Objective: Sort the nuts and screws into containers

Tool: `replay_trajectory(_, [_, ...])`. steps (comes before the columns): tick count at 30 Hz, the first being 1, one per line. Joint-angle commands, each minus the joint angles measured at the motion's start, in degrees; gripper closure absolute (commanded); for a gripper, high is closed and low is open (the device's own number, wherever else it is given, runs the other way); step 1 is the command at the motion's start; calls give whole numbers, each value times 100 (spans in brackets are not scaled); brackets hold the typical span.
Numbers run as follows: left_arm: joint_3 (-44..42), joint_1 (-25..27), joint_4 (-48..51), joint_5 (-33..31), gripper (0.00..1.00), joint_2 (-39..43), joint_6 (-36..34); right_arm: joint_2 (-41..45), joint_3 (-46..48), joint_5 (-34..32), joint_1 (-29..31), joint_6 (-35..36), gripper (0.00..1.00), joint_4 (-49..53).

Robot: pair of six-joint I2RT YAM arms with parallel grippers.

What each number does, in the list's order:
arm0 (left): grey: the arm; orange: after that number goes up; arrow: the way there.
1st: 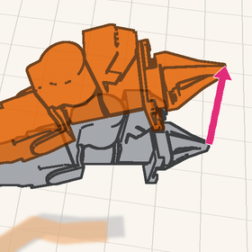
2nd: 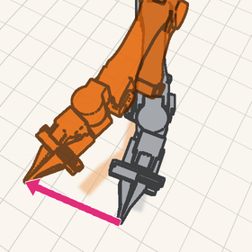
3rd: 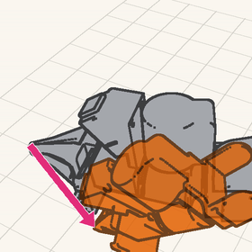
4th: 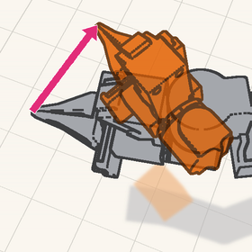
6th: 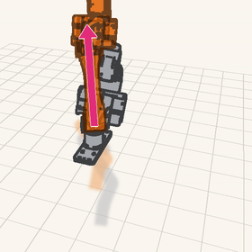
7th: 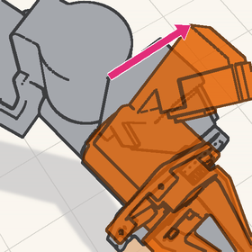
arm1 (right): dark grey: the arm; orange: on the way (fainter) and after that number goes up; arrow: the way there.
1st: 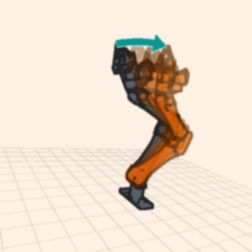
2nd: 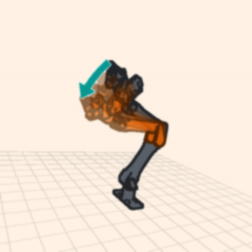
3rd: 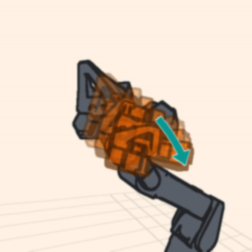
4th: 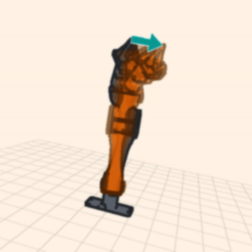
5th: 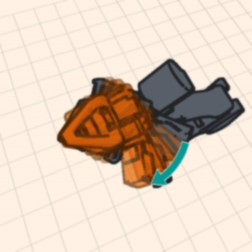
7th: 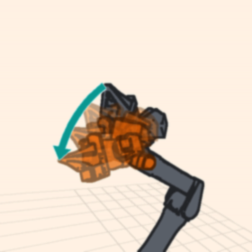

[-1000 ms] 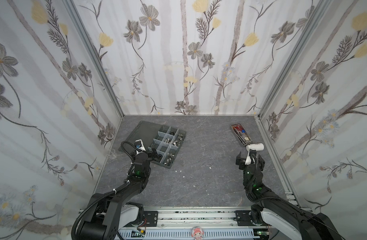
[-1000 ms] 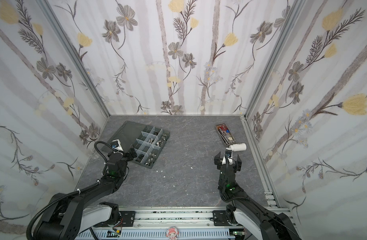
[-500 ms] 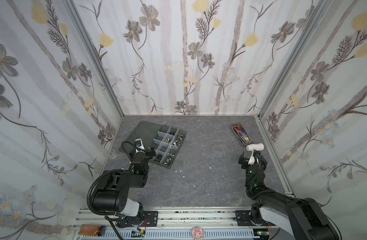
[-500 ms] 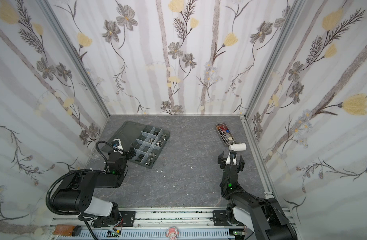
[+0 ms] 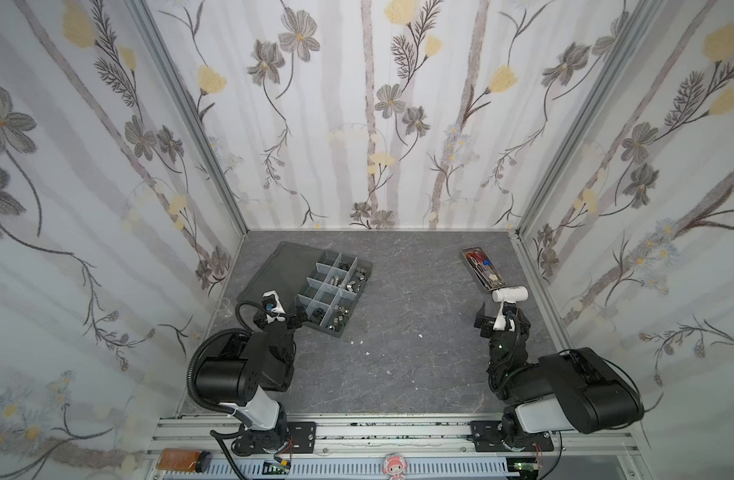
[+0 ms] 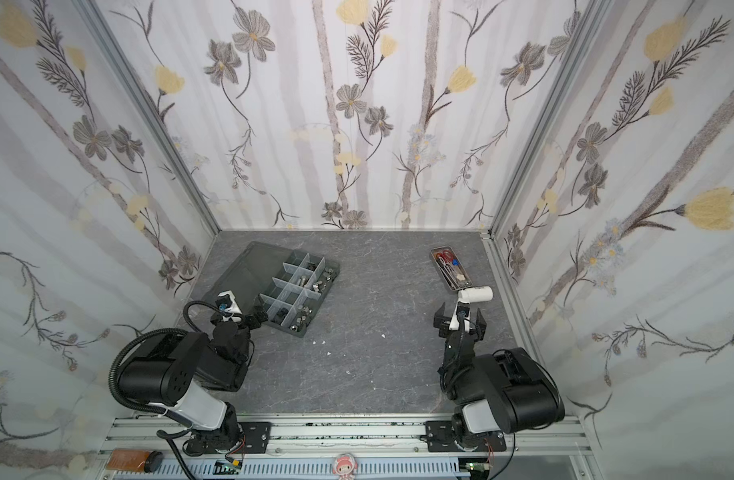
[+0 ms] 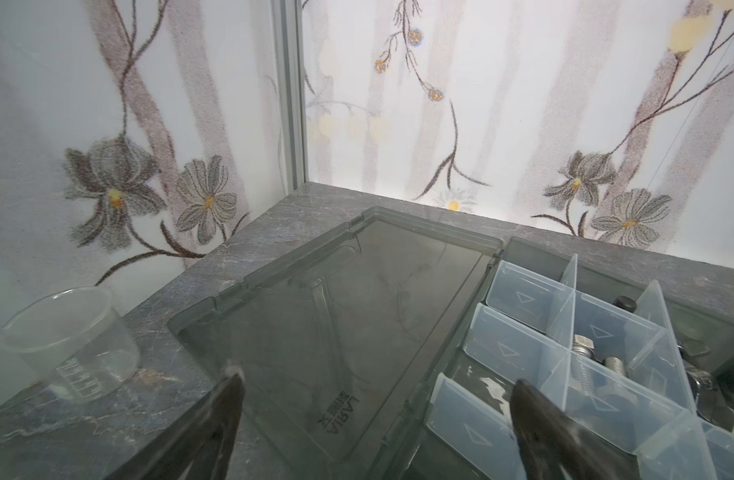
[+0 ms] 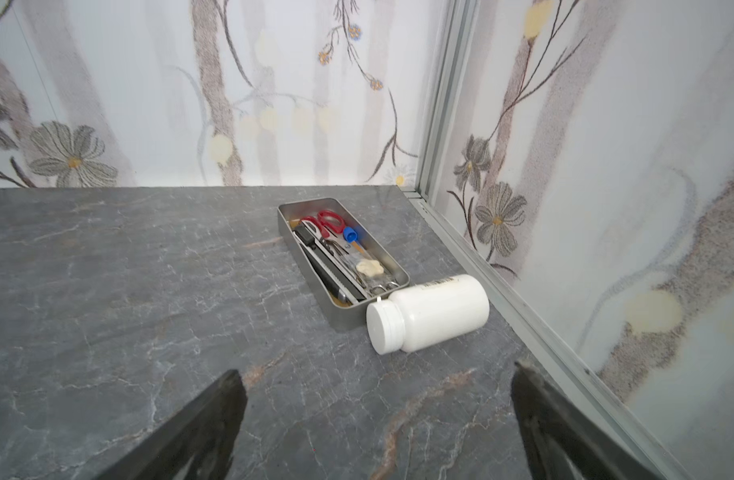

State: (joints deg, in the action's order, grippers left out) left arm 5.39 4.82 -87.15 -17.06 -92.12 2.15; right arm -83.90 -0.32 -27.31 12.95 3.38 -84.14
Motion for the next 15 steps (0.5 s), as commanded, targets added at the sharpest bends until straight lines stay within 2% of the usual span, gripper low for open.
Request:
replay_trajectory(1, [-92,5,-937,-52,0,-44,59,1,581,179,160,359,0,-2149])
replay_trajectory(3, [140,-24,-423,75,0,39,56,-3,592,145,190,372,0,-2143])
replay_trajectory(6, [820,-141,1043,610,0,131,3,-369,393,361,69,341,0,-2150])
replay_trajectory(9, [854,-262,1074,799,0,122,93,-486,376,735,-165,194,0,-2146])
replay_trajectory(12, [850,-262,1052,788,0,117,94,-682,101,585,-255,102,0,-2069])
replay_trajectory(15, [848,-263,1045,783,0,120,97,-385,-354,525,-417,-151,0,-843])
